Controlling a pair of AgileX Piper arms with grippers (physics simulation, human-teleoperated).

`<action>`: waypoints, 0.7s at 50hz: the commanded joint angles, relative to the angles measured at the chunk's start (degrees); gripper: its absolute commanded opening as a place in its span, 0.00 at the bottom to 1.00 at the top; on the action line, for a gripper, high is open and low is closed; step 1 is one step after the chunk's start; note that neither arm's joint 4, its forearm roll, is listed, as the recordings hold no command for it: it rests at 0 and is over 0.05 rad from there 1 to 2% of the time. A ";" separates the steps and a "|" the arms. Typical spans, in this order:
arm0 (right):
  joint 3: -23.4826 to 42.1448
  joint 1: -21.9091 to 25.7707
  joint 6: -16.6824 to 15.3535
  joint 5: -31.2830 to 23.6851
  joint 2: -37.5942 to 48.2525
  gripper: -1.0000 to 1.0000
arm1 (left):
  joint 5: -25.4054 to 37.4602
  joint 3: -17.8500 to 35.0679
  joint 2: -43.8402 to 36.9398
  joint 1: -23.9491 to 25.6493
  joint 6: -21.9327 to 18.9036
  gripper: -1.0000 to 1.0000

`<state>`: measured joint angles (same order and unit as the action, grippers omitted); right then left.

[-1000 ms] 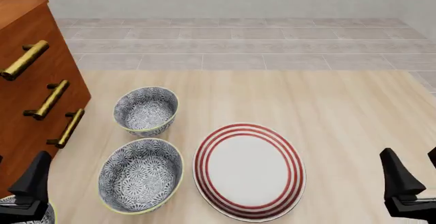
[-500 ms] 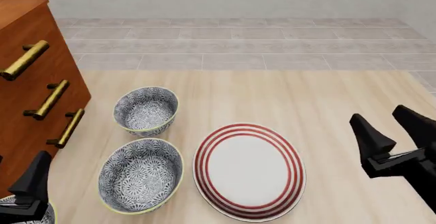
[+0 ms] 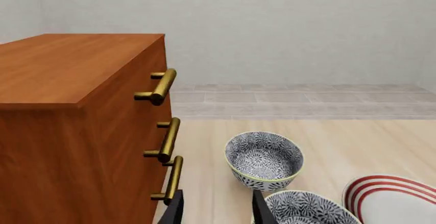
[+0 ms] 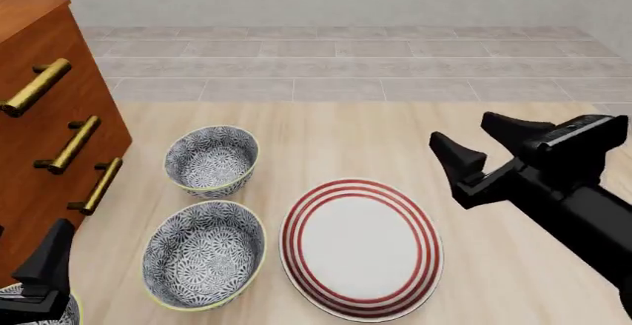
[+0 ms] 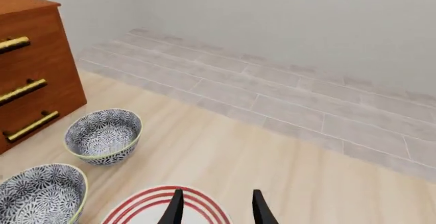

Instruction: Pick up the bowl and put it in the front on the plate.

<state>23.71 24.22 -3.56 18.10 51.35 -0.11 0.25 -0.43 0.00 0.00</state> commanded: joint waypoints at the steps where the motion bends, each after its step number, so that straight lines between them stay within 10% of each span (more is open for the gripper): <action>1: 7.15 5.65 0.78 -1.49 9.15 1.00 | 0.00 0.00 -0.01 0.00 0.01 1.00; 35: 26.55 16.57 5.07 -11.46 27.24 1.00 | 0.00 0.00 -0.01 0.00 -0.01 1.00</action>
<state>44.32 38.66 0.13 10.45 74.16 -0.11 0.25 -0.44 0.00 -0.01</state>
